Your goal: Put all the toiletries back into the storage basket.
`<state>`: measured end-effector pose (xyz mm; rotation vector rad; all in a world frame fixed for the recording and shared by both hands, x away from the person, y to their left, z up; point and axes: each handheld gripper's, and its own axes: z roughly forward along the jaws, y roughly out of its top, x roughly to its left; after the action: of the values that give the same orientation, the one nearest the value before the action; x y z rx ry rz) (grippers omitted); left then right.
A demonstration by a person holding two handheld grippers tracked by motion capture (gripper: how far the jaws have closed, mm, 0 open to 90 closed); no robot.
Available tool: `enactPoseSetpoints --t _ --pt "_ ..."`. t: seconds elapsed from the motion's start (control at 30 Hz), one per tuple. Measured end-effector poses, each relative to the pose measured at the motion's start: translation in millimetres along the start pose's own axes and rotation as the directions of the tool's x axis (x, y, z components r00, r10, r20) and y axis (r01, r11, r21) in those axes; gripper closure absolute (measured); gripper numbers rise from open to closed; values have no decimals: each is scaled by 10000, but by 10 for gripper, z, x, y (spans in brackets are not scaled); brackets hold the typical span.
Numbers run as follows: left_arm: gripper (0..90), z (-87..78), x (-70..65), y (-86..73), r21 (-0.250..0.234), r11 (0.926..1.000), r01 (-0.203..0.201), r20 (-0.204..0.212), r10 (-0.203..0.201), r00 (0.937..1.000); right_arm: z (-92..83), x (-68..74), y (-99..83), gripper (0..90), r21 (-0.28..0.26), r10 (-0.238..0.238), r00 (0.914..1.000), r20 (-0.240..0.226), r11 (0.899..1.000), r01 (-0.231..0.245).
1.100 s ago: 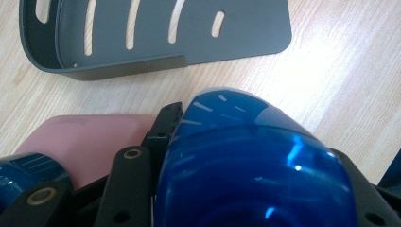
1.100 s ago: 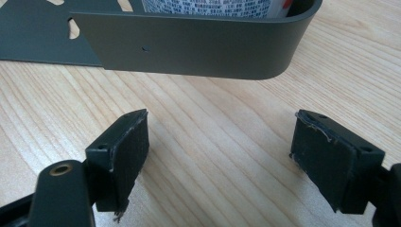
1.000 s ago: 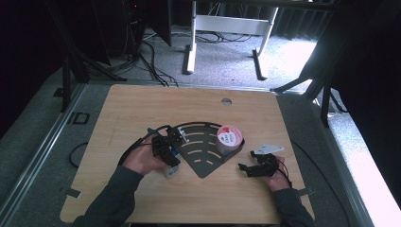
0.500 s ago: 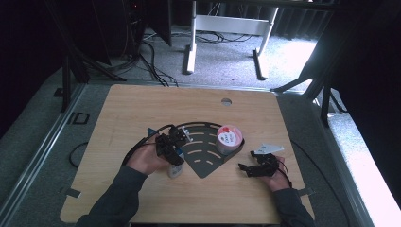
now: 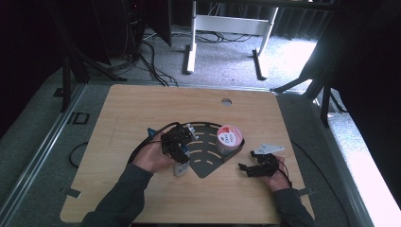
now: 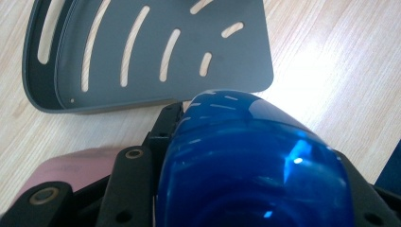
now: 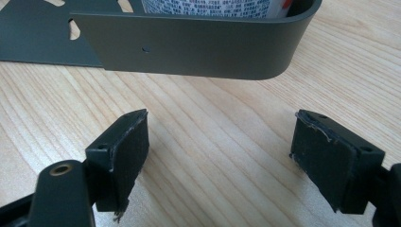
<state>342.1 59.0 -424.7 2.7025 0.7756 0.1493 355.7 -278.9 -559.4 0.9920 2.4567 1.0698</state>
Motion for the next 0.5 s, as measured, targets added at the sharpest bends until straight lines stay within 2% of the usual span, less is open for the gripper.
enactPoseSetpoints --t 0.27,0.5 --pt "554 10 -40 92 -8 9999 -133 11 133 9999 0 0 0 196 -8 33 10000 -18 10000 -33" --pt "554 31 -45 166 -32 9997 -238 176 238 9996 -1 -1 0 196 -9 41 10000 -39 10000 -41"
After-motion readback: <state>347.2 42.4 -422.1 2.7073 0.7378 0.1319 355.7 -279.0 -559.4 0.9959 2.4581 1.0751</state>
